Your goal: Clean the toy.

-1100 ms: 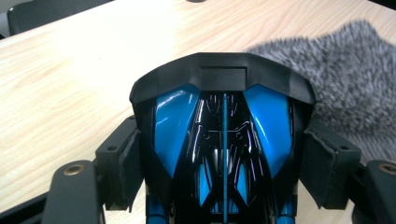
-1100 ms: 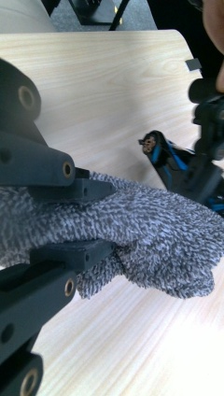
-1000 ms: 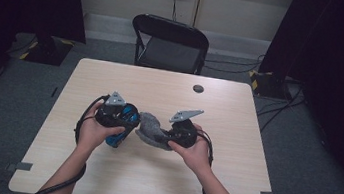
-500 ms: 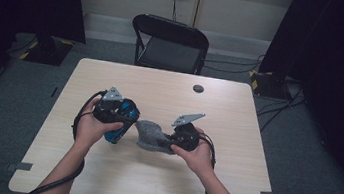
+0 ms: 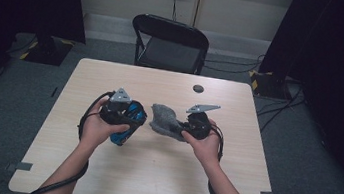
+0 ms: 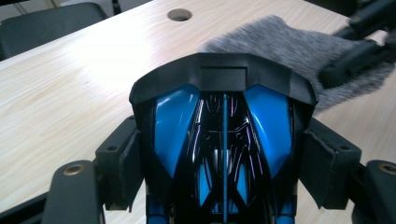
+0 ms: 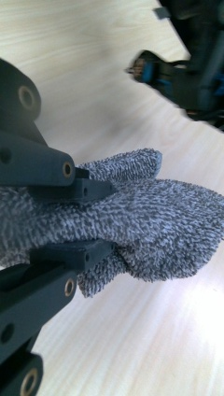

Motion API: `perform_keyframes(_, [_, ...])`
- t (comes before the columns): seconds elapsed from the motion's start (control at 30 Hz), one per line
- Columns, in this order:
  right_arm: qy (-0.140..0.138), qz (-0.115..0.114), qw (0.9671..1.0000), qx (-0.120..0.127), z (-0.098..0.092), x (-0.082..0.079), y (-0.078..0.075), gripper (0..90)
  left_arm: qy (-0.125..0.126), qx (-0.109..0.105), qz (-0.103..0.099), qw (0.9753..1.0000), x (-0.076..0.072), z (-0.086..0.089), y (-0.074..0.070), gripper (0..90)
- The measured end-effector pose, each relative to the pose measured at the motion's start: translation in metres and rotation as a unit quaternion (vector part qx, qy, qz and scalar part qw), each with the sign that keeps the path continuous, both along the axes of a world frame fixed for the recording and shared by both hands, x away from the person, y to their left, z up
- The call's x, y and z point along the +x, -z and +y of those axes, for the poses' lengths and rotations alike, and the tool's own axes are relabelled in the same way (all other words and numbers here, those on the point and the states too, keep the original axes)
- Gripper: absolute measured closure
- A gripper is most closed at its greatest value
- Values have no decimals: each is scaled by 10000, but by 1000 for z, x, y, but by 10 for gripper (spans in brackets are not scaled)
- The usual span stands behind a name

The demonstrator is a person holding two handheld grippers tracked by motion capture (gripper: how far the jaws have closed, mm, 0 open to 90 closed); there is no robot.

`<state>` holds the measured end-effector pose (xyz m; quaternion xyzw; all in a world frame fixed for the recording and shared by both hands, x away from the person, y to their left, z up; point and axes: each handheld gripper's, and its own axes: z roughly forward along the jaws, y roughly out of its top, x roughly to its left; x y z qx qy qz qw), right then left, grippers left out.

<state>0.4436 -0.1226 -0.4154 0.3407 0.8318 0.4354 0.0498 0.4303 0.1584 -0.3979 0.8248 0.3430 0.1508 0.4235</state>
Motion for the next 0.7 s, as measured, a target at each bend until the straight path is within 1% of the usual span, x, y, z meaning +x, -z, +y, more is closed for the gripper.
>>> perform_keyframes(0.07, [-2, -44, 10000, 55, 5, 1, -5, 749, 66, -18, 20, 10000, 1, -8, 0, 255])
perform_keyframes(0.1, [-14, -60, 10000, 69, 6, 1, -6, 749, 66, -18, 20, 10000, 1, -8, 0, 255])
perform_keyframes(0.13, [-22, -71, 9999, 115, 8, 1, -8, 749, 114, 7, 10, 9999, 3, -12, -1, 255])
perform_keyframes(0.27, [-83, -54, 9995, 288, 14, 1, -10, 749, 135, 75, 6, 9999, 5, -21, -1, 255])
perform_keyframes(0.43, [-185, -69, 9994, 297, 20, -3, -11, 749, 89, 90, 46, 9999, 8, -25, 0, 255])
perform_keyframes(0.5, [-209, -61, 9993, 306, 20, -4, -10, 749, 93, 143, 48, 9998, 9, -25, 0, 255])
perform_keyframes(0.6, [-207, -17, 9994, 288, 20, -4, -8, 749, 66, 130, 23, 9999, 9, -27, 0, 255])
perform_keyframes(0.63, [-213, 7, 9994, 283, 20, -5, -7, 749, 52, 87, 21, 9999, 9, -27, 0, 255])
perform_keyframes(0.67, [-219, 17, 9993, 290, 20, -5, -6, 749, 54, 133, 2, 9999, 10, -27, -1, 255])
perform_keyframes(0.7, [-234, 24, 9993, 282, 20, -5, -5, 749, 55, 124, 24, 9999, 10, -28, -1, 255])
